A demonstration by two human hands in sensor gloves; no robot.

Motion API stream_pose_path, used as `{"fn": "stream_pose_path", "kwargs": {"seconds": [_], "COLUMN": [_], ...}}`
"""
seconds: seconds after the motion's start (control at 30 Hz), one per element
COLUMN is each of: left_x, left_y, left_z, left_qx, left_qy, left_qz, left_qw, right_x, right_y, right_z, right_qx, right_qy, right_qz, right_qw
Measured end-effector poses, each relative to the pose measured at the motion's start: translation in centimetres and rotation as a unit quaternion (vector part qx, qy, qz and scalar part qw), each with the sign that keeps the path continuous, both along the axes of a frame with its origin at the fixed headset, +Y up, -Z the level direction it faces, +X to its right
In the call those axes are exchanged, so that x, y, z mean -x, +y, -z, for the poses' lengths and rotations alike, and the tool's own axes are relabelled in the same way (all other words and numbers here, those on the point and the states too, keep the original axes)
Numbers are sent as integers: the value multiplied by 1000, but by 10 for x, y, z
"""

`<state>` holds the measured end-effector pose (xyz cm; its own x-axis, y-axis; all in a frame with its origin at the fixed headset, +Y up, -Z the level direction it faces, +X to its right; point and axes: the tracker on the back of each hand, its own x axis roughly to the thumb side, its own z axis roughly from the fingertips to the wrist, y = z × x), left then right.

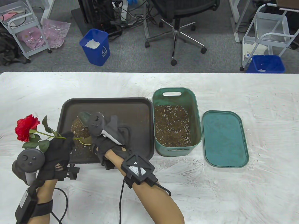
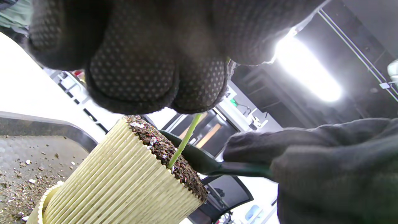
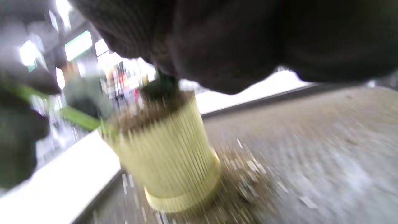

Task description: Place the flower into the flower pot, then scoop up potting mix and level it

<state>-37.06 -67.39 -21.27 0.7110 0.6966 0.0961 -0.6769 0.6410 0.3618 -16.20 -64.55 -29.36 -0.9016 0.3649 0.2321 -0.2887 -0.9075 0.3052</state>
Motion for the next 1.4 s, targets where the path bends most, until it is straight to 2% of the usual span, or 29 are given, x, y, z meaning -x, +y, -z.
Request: {"fn": "stream_pose_path", "kwargs": {"seconds": [0.03, 0.13, 0.2, 0.27, 0.33, 0.4, 0.5, 0.67, 0.7, 0.83, 0.9, 0.97, 1.07, 1.13, 1.27, 1.4], "left_x": [0, 0, 0, 0, 0, 0, 0, 0, 0, 0, 0, 1, 1, 2, 2, 2], "left_y": [0, 0, 0, 0, 0, 0, 0, 0, 0, 0, 0, -1, -1, -1, -1, -3], "left_z": [0, 0, 0, 0, 0, 0, 0, 0, 0, 0, 0, 0, 0, 0, 0, 0], "left_qx": [0, -1, -1, -1, -1, 0, 0, 0, 0, 1, 0, 1, 2, 3, 2, 4], "left_qy": [0, 0, -1, -2, -1, -1, 0, -1, -1, 0, 0, 1, 3, 2, 1, 1], "left_qz": [0, 1, 3, 3, 1, 1, 0, -1, -2, -3, -2, 0, -2, -7, -7, -26], "left_qw": [1000, 1000, 1000, 1000, 1000, 1000, 1000, 1000, 1000, 1000, 1000, 1000, 1000, 1000, 1000, 1000], "right_x": [1, 0, 0, 2, 7, 7, 6, 2, 1, 4, 9, 14, 16, 13, -14, -68], "right_y": [-1, 2, 4, 3, -2, -5, -15, -17, -12, 3, -1, -9, -12, -11, -5, 3], "right_z": [-2, -4, -9, -14, -16, -16, -9, -7, -6, -17, -22, -24, -24, -24, -33, -64], "right_qx": [-25, -41, -91, -107, -107, -127, -65, -53, -54, -126, -127, -123, -88, -97, -159, -167], "right_qy": [-2, 0, 22, 31, 51, 37, 26, 29, 29, 58, 79, 82, 75, 80, 71, 32], "right_qz": [14, 28, 69, 53, 0, 16, 17, 29, 35, 66, 43, -17, -18, -18, 68, 143], "right_qw": [1000, 999, 993, 992, 993, 991, 997, 998, 997, 988, 988, 989, 993, 992, 982, 975]}}
